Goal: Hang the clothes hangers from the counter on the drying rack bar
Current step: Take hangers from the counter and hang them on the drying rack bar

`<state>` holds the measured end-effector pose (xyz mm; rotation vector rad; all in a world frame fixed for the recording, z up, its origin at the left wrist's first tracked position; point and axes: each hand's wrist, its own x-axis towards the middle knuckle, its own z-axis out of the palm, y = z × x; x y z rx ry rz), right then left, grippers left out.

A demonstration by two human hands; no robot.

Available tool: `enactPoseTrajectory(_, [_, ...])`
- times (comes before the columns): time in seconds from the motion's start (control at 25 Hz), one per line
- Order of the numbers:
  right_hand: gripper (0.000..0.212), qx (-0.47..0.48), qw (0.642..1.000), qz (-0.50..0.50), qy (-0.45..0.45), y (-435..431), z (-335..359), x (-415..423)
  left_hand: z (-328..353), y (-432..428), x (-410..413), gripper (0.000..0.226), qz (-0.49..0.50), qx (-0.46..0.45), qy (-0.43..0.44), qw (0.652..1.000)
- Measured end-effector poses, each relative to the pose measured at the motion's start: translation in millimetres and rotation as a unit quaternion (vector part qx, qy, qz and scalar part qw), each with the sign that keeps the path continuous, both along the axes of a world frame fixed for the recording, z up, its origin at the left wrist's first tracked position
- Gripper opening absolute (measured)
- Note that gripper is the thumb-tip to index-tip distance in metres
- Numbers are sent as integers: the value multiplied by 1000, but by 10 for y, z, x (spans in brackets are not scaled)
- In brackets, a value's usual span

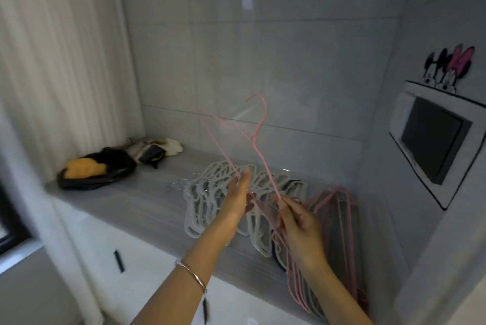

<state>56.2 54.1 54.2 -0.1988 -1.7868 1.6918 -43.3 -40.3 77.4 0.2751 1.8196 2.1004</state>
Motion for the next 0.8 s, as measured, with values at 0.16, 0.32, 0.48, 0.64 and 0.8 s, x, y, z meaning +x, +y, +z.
enactPoseTrajectory(0.16, [24,0,989,136,66,-384,334,479,414,-680,701,34,177,105,59,977])
enactPoseTrajectory(0.32, [24,-24,957,274,98,-782,656,1154,761,-1362,1768,35,337,108,246,902])
enactPoseTrajectory(0.48, [23,-30,912,394,107,-1225,990,1893,1195,-1912,2909,34,413,48,358,836])
enactPoseTrajectory(0.64, [29,-24,851,511,123,-1815,1329,2554,1606,-2452,3983,29,498,0,406,766])
enactPoseTrajectory(0.8, [34,-38,795,591,133,-2511,1531,3241,1874,-2957,5035,27,577,-40,417,701])
